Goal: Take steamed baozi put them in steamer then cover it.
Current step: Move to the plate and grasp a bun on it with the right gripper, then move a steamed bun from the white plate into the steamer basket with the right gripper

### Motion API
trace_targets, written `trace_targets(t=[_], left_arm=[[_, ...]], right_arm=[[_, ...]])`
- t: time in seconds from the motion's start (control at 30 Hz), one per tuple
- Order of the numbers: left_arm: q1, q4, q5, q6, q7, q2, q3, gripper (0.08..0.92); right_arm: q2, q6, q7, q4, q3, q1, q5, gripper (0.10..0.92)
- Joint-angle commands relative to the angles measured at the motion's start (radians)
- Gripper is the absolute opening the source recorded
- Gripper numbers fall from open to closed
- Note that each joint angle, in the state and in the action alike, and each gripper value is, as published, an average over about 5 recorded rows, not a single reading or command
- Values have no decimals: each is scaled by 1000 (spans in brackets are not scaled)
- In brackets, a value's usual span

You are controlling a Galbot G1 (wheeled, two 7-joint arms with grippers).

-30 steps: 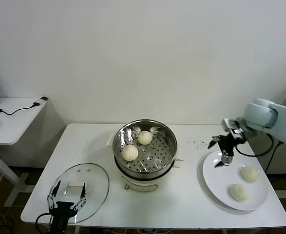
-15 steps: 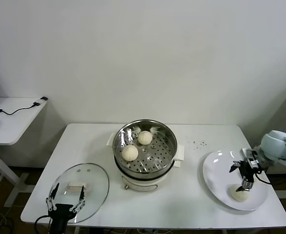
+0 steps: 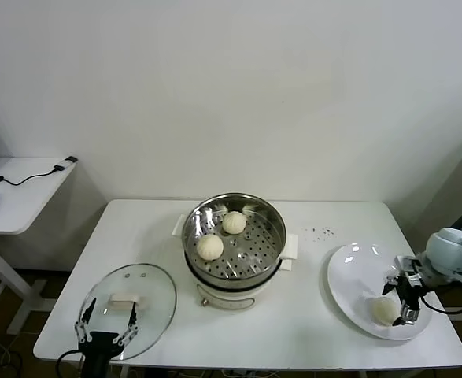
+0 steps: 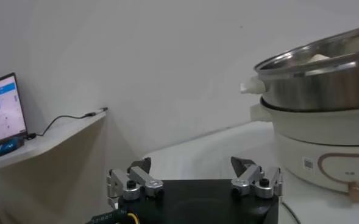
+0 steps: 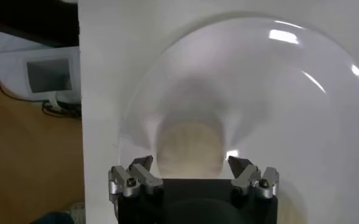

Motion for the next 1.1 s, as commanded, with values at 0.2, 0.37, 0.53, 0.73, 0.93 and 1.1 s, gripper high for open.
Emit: trace_targets(t=[0.2, 0.37, 0.53, 0.73, 0.93, 1.1], left_arm=[[-1, 0, 8, 1, -1, -3, 3, 823], [-1, 0, 10, 0, -1, -4, 5, 823], [-1, -3, 12, 5, -7, -2, 11, 823], [0, -12, 21, 11, -7, 2, 11, 823], [5, -17, 23, 11, -13, -4, 12, 823], [8, -17, 22, 11, -14, -10, 12, 823]], right_arm=[[14, 9, -19, -29, 43, -48, -18, 734], [18, 31, -24, -28, 20, -1, -10, 707], [67, 157, -74, -49, -129, 222, -29, 699], [233, 390, -176, -88, -327, 590, -45, 700], [439, 534, -217, -108, -402, 794, 7, 703], [587, 676, -223, -154, -410, 870, 10, 702]])
